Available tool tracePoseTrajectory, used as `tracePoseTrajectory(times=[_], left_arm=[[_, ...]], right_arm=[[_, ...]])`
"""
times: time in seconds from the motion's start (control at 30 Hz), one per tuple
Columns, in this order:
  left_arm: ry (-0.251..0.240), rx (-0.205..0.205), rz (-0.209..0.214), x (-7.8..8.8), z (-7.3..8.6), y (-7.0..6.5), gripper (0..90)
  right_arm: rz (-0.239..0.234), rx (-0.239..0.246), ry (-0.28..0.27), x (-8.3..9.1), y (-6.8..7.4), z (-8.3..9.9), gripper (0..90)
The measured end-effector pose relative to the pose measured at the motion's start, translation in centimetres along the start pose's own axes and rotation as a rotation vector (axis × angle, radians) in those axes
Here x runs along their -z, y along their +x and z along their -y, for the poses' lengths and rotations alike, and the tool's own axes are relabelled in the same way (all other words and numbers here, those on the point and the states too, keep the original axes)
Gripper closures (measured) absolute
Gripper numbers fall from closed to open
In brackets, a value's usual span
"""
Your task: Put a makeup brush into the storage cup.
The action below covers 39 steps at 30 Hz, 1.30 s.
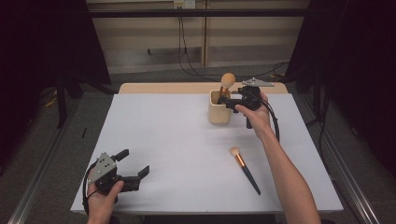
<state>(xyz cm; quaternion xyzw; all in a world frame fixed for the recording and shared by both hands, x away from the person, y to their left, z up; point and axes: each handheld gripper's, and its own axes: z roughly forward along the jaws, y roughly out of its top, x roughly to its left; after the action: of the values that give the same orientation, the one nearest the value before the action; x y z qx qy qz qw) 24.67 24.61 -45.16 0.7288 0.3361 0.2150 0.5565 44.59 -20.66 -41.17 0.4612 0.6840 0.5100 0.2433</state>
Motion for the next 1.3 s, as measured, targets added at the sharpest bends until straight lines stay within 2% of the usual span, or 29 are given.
tracePoseTrajectory(times=[0.2,0.4,0.47,0.63,0.7,0.73,0.97,1.07,1.13,1.3], left_arm=[[-0.002,0.001,0.001,0.0,0.0,0.0,3.1],[-0.004,0.000,0.002,0.0,0.0,0.0,2.9],[-0.007,0.001,0.001,0.0,-0.1,0.0,2.9],[-0.011,0.001,0.001,0.0,-0.1,0.0,2.8],[-0.015,0.005,0.000,-0.1,-0.1,0.0,2.9],[-0.016,0.004,0.001,-0.1,-0.1,0.1,2.9],[-0.026,0.009,-0.011,0.1,-0.1,0.3,2.9],[-0.027,0.012,-0.019,0.3,-0.1,0.4,3.0],[-0.030,0.010,-0.018,0.4,-0.2,0.3,3.0],[-0.023,0.000,-0.011,0.2,-0.2,0.0,2.9]], right_arm=[[-0.014,0.014,-0.046,0.9,0.0,0.2,3.6],[-0.032,0.046,-0.060,2.3,0.5,0.6,1.4],[-0.055,0.041,-0.073,2.9,0.7,0.9,1.1],[-0.053,0.030,-0.068,4.1,0.9,1.8,1.7],[-0.070,0.020,-0.075,4.6,0.9,2.2,1.6],[-0.075,0.030,-0.070,4.9,0.9,2.4,1.3],[-0.065,0.064,-0.092,7.5,1.1,3.5,1.6],[-0.071,0.053,-0.097,8.8,1.0,3.8,1.6],[-0.062,0.062,-0.102,9.7,1.1,4.2,1.9],[-0.039,0.065,-0.083,11.5,1.1,5.9,1.9]])
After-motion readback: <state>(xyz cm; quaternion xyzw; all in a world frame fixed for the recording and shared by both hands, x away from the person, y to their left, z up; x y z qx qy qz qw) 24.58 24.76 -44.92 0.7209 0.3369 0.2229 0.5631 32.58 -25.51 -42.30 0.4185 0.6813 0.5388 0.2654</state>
